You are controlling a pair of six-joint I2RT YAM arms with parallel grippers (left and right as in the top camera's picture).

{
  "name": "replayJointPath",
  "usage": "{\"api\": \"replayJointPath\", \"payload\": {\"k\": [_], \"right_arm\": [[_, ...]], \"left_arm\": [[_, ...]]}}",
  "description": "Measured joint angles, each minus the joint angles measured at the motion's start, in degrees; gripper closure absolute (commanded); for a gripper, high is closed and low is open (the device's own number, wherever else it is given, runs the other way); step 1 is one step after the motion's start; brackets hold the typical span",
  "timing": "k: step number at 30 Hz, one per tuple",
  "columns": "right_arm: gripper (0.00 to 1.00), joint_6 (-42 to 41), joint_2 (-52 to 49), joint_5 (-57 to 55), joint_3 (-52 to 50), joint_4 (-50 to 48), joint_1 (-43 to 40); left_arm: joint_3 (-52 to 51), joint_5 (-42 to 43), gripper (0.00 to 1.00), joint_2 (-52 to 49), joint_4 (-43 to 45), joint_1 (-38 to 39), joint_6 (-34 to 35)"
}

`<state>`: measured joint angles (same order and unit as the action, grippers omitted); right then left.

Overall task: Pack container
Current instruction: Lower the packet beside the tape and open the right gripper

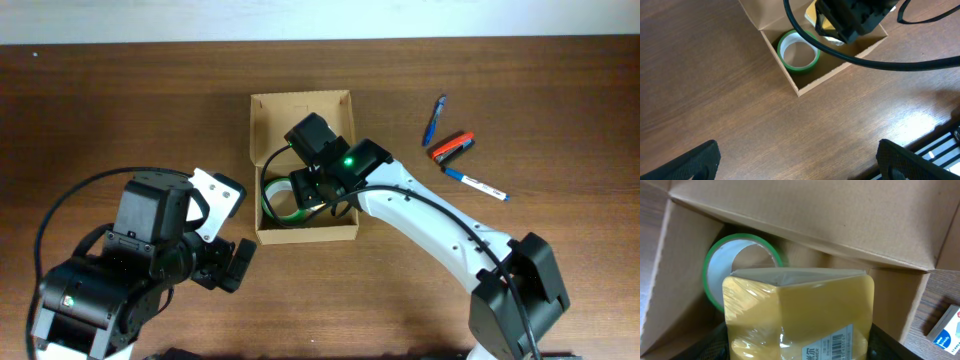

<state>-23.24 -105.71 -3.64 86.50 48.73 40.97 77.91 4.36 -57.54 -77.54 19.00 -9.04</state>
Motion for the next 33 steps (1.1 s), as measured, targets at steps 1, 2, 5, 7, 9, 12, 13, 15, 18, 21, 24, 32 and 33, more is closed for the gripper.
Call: {"api": "replayJointPath", "payload": {"k": [1,2,5,7,9,12,13,15,18,21,24,32,33], "right_arm": [[0.31,-0.42,-0.15,-0.13,-0.17,-0.26,0.0],[0.31,-0.94,-0.44,-0.5,-0.24,-0.26,0.0],[0.31,-2.32,-1.42,-1.6,-0.33,-0.46,0.0],[0.31,-3.06,-2.03,-2.01,-0.44,-0.55,0.0],[0.31,-3.82,-2.51,-2.56,-0.48,-0.57,0.0],[0.31,-4.81,-3.37,-3.28,-0.48,-0.59,0.0],[0.32,-5.01,-3.69,-3.67,-0.48,-0.61,-0.07],[0.29,-5.29,-4.28,-4.39,-0.48,-0.68,-0.15],[0.2,-5.62,-4.76,-4.96,-0.5,-0.83,-0.26],[0.14,-5.79,-4.83,-5.42,-0.5,-0.83,-0.28],[0.14,-5.7,-4.83,-5.57,-0.5,-0.83,-0.28],[0.14,-5.68,-4.83,-5.57,-0.5,-0.81,-0.28],[0.14,-5.7,-4.83,-5.57,-0.5,-0.76,-0.28]], "left_arm": [[0.0,0.0,0.0,0.0,0.0,0.0,0.0],[0.0,0.0,0.0,0.0,0.0,0.0,0.0],[0.0,0.0,0.0,0.0,0.0,0.0,0.0],[0.0,0.0,0.0,0.0,0.0,0.0,0.0],[0.0,0.0,0.0,0.0,0.0,0.0,0.0],[0.0,0.0,0.0,0.0,0.0,0.0,0.0],[0.0,0.0,0.0,0.0,0.0,0.0,0.0],[0.0,0.0,0.01,0.0,0.0,0.0,0.0],[0.0,0.0,0.0,0.0,0.0,0.0,0.0],[0.0,0.0,0.01,0.0,0.0,0.0,0.0],[0.0,0.0,0.0,0.0,0.0,0.0,0.0],[0.0,0.0,0.0,0.0,0.0,0.0,0.0],[0.0,0.0,0.0,0.0,0.0,0.0,0.0]]}}
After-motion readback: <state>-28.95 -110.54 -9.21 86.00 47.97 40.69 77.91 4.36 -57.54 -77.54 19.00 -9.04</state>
